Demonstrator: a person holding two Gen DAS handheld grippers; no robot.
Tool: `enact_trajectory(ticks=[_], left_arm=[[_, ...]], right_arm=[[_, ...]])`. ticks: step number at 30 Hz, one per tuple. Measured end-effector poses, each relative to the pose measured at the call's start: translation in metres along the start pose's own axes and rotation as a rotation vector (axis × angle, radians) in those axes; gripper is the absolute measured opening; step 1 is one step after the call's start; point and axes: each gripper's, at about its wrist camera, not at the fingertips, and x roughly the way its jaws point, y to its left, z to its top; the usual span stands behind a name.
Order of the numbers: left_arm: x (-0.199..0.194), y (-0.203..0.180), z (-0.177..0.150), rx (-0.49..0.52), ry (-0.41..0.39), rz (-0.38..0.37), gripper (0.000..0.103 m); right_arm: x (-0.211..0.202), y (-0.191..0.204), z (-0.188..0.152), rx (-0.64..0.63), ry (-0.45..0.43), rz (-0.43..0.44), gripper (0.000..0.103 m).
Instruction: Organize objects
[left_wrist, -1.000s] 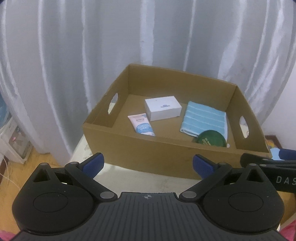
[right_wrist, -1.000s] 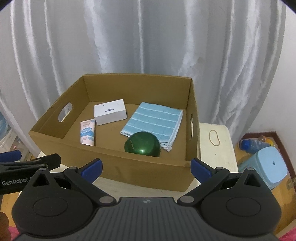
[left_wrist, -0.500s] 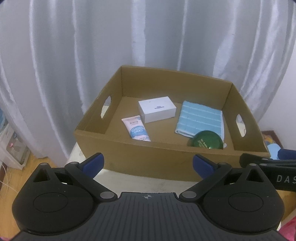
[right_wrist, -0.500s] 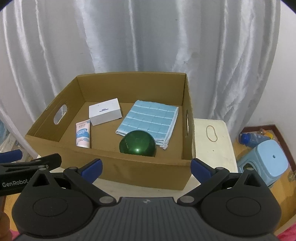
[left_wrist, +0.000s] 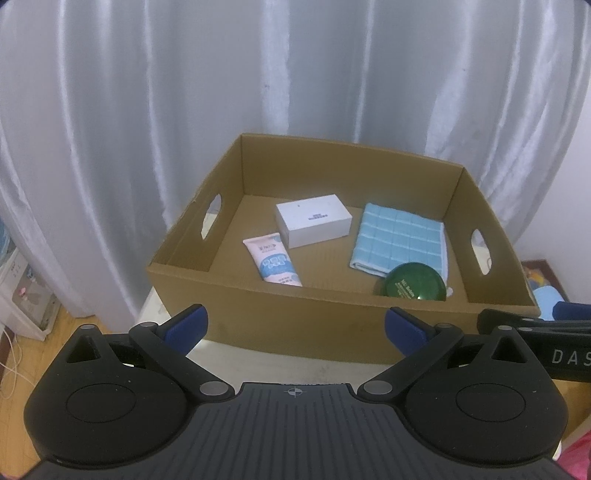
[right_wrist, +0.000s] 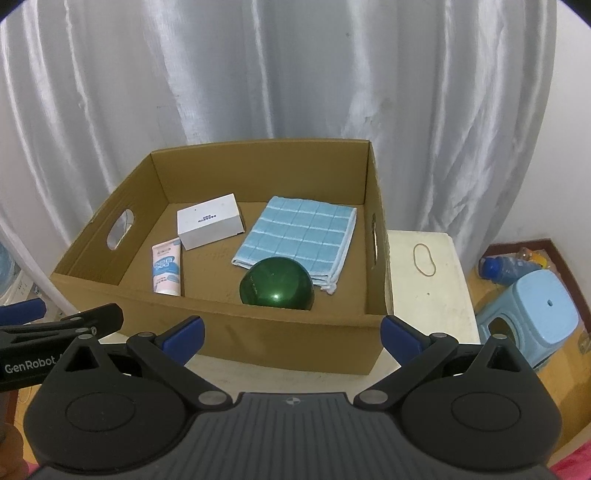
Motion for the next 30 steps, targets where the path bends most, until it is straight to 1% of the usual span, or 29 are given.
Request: enact_trajectory(ticks=[30], left_arm=[[-0.0021,0.0033,0.0002,0.0,-0.006,-0.001,0.103]], right_arm=[[-0.0032,0.0023,-0.0004,0.01,0.001,0.001,0.103]])
